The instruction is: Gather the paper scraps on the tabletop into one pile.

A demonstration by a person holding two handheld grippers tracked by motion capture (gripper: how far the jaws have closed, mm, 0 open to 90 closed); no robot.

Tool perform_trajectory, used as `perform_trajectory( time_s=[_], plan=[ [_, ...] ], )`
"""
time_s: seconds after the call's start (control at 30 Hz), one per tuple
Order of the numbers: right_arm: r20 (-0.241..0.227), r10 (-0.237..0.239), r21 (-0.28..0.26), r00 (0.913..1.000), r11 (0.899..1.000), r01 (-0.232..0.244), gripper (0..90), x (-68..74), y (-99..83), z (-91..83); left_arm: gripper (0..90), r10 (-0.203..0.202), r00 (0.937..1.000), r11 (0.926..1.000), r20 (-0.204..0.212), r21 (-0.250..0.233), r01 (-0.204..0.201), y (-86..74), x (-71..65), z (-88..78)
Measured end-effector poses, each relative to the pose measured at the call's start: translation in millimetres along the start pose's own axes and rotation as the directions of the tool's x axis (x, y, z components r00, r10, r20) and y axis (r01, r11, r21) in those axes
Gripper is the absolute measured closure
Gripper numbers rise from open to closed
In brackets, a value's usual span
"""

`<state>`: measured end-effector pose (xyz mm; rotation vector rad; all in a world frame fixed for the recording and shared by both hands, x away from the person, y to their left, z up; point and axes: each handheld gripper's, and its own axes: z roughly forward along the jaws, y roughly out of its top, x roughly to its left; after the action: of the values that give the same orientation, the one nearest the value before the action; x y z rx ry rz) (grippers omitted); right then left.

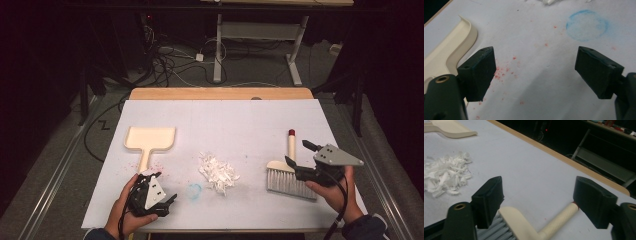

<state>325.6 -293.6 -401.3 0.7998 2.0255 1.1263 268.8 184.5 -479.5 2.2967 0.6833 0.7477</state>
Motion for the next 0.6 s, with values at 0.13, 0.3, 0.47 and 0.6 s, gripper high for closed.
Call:
perform_trajectory(
  time_s=[0.13, 0.3, 0.47, 0.6],
  plan=[
    [0.046, 0.004, -0.014, 0.9989, 1.000, -0.004, 22.2, 14.9, -12.1, -15.2, 16.4, 0.008, 0.9999, 0.9999, -0.007, -0.012, -0.008, -0.1, -1.6, -3.2],
    [0.119, -0.024, -0.005, 0.9926, 1.000, 0.025, 19.3, 23.3, -22.0, -37.2, 16.4, 0.000, 0.9999, 0.9998, -0.013, -0.021, 0.000, -1.4, -1.0, -5.7],
    [0.126, -0.028, 0.022, 0.9916, 0.999, 0.026, 19.3, 27.7, -37.2, -43.4, 16.4, 0.000, 0.9999, 0.9997, -0.017, -0.025, -0.001, -0.3, -1.0, -5.5],
    [0.124, -0.025, 0.023, 0.9920, 1.000, 0.022, 19.3, 26.4, -39.1, -42.6, 16.4, -0.002, 0.9998, 0.9998, -0.019, -0.019, 0.002, 1.1, 0.0, -2.6]
  ],
)
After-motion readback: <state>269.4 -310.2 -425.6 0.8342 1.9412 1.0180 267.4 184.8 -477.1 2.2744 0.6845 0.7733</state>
